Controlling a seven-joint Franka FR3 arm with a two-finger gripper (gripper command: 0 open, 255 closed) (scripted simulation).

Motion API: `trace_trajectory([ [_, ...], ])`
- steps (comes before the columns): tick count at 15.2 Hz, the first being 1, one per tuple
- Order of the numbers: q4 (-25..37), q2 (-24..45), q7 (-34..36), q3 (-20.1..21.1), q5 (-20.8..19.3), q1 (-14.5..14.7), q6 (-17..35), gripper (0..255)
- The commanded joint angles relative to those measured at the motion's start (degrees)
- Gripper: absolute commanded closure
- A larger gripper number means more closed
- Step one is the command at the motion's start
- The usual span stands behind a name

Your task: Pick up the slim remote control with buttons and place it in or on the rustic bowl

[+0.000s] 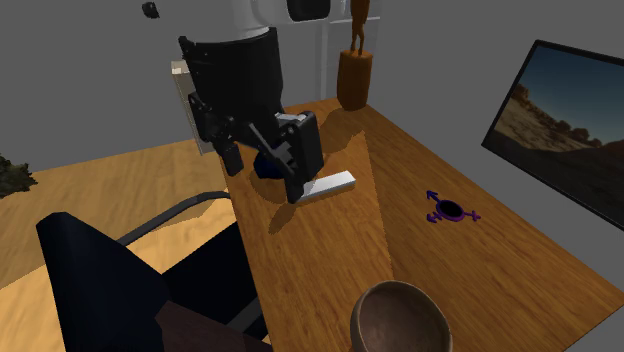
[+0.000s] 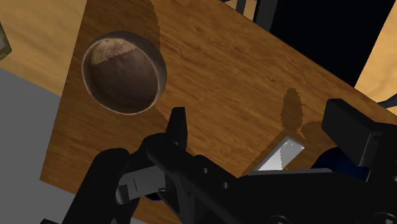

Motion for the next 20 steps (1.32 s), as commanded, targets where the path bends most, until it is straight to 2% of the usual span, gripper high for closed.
trace_trajectory([
  [1, 0.0, 0.0, 0.0, 0.0, 0.0, 0.0, 0.0, 0],
  [10, -0.4, 15.8, 7.4, 2.2, 2.6, 0.0, 15.7, 0],
  [20, 7.1, 37.1, 14.5, 3.7, 4.1, 0.0, 29.3, 0],
])
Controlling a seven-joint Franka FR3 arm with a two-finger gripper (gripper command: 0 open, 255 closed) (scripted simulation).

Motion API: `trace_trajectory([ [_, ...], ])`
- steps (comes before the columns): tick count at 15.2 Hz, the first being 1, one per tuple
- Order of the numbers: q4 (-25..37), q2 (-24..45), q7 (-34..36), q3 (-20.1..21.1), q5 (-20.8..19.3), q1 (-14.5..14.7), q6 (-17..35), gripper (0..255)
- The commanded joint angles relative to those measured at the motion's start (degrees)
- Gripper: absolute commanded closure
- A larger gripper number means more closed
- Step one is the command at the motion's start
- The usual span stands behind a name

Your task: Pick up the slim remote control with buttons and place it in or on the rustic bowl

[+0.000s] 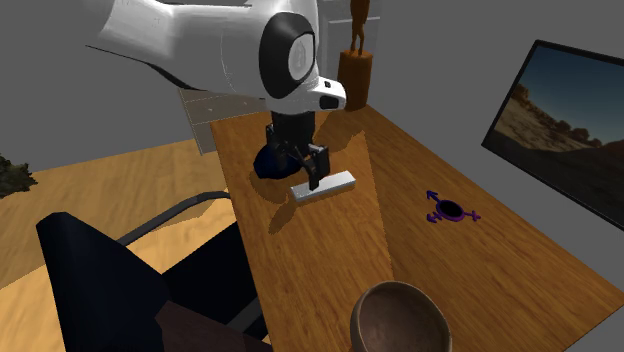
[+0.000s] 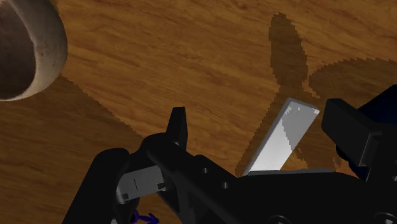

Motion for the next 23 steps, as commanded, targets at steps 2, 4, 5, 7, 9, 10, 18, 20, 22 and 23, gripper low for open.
trace_trajectory([
  [2, 3.8, 7.1, 2.2, 0.4, 0.4, 0.1, 3.3, 0],
  [4, 6.5, 11.5, 3.4, 0.5, 0.5, 0.1, 5.0, 0],
  [5, 8.0, 13.7, 4.0, 0.5, 0.6, 0.1, 5.7, 0],
  [7, 11.1, 18.2, 5.1, 0.5, 0.8, 0.1, 7.0, 0],
  [9, 14.6, 22.7, 6.2, 0.5, 1.0, 0.2, 8.0, 0],
  [10, 16.5, 25.0, 6.7, 0.4, 1.1, 0.2, 8.4, 0],
  [18, 34.6, 43.4, 10.5, -0.1, 2.2, 0.4, 8.8, 0],
  [20, 37.9, 46.3, 11.0, -0.1, 2.5, 0.3, 8.4, 0],
  [22, 37.7, 47.2, 11.0, -0.1, 2.5, 0.4, 9.5, 0],
  [23, 37.6, 47.7, 11.0, -0.1, 2.5, 0.4, 10.0, 0],
])
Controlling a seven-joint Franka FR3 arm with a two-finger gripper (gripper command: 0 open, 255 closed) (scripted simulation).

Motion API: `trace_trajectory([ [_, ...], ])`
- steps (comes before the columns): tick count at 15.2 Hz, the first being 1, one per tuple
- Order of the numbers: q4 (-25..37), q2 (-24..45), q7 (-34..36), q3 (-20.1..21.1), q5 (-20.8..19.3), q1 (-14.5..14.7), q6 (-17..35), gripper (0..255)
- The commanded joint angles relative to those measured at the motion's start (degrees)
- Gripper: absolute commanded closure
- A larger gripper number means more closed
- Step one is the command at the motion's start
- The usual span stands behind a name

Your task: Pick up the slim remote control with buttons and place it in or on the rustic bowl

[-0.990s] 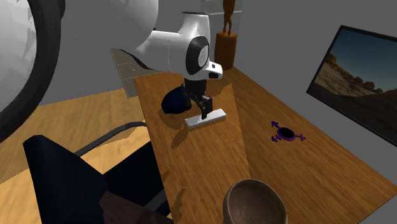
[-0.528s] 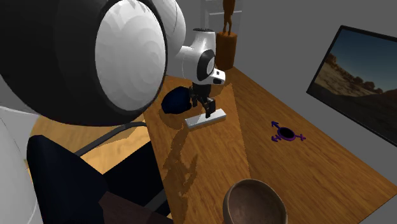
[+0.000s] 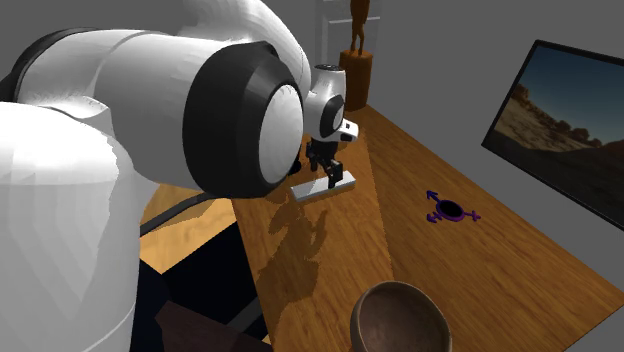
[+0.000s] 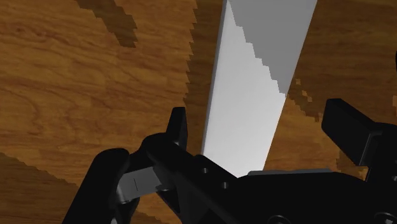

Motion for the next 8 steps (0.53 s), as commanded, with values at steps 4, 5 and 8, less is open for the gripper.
trace_trajectory([
  [4, 0.1, 2.9, 0.0, 0.0, 0.0, 0.0, 2.8, 0],
  [5, 0.1, 2.9, 0.0, 0.0, 0.0, 0.0, 2.8, 0],
  [8, 0.1, 2.9, 0.0, 0.0, 0.0, 0.0, 2.8, 0],
])
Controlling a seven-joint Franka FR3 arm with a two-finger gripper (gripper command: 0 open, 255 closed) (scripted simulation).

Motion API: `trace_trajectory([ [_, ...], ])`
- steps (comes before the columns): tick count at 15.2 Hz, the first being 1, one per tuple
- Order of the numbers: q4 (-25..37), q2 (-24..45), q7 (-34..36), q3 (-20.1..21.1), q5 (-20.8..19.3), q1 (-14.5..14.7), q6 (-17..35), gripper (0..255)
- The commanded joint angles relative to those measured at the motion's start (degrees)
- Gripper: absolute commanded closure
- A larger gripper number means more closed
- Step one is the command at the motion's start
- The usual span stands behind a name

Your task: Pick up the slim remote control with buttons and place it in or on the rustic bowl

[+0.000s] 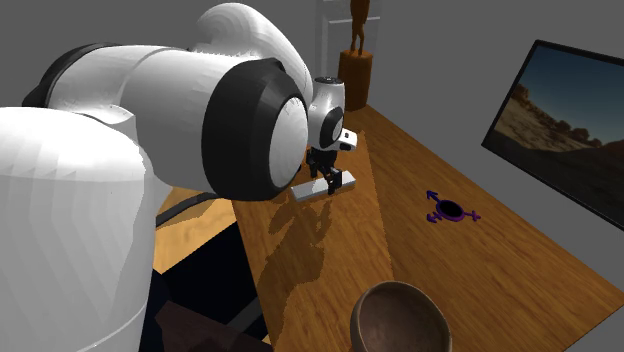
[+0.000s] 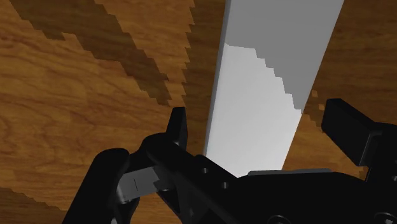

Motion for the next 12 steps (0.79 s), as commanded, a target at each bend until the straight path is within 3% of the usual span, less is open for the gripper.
trace_trajectory([
  [1, 0.0, 0.0, 0.0, 0.0, 0.0, 0.0, 0.0, 0],
  [4, 0.0, 0.0, 0.0, 0.0, 0.0, 0.0, 0.0, 0],
  [5, 0.0, 0.0, 0.0, 0.0, 0.0, 0.0, 0.0, 255],
  [12, 0.0, 0.0, 0.0, 0.0, 0.0, 0.0, 0.0, 255],
])
